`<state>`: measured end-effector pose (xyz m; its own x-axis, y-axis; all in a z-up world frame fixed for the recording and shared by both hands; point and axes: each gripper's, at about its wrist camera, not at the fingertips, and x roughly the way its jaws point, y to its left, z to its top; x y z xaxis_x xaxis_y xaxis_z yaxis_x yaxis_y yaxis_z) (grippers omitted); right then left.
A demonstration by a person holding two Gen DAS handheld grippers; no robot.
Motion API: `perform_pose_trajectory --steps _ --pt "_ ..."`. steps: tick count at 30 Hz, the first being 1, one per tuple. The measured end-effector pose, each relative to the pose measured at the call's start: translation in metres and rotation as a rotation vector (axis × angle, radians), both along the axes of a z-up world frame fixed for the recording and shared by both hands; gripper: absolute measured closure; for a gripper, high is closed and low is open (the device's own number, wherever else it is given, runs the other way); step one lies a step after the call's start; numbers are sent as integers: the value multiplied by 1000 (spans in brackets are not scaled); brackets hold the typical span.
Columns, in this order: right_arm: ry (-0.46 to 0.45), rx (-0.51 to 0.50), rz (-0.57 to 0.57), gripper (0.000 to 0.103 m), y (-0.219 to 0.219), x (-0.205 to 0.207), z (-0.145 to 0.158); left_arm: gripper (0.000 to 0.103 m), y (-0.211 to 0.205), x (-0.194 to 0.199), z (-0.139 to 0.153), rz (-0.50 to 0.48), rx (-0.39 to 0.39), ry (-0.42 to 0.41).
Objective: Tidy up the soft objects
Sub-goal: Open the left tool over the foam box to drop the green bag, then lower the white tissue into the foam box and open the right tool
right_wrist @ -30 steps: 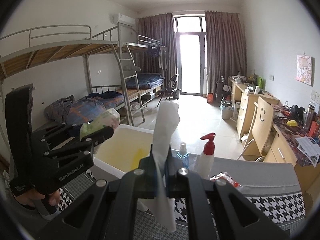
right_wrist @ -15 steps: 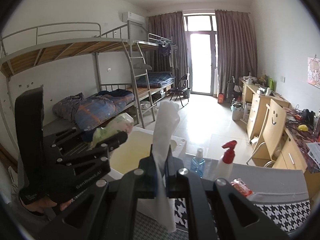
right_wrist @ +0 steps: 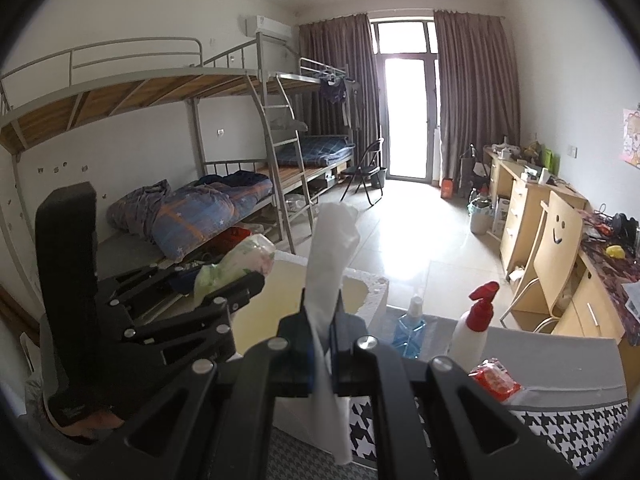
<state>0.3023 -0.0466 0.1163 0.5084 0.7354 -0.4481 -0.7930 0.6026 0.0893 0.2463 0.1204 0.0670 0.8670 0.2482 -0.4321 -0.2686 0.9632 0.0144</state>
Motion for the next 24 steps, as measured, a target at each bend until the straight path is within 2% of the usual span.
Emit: perform_pose_trajectory --steps 11,13,17,20,22,24 --pt "16 -13 -2 94 8 9 -5 67 3 12 -6 18 -7 29" --pt "18 -18 0 94 10 10 -6 62 5 13 -7 18 -15 36" --pt "20 -19 -2 94 12 10 -6 38 7 13 -6 34 -5 37" --pt "19 -23 -2 94 13 11 -5 30 10 7 -5 62 24 17" --pt "20 -26 0 94 14 12 -6 24 14 3 -3 74 13 5" --pt "18 -30 -1 94 16 13 -7 14 19 -2 -1 94 9 -13"
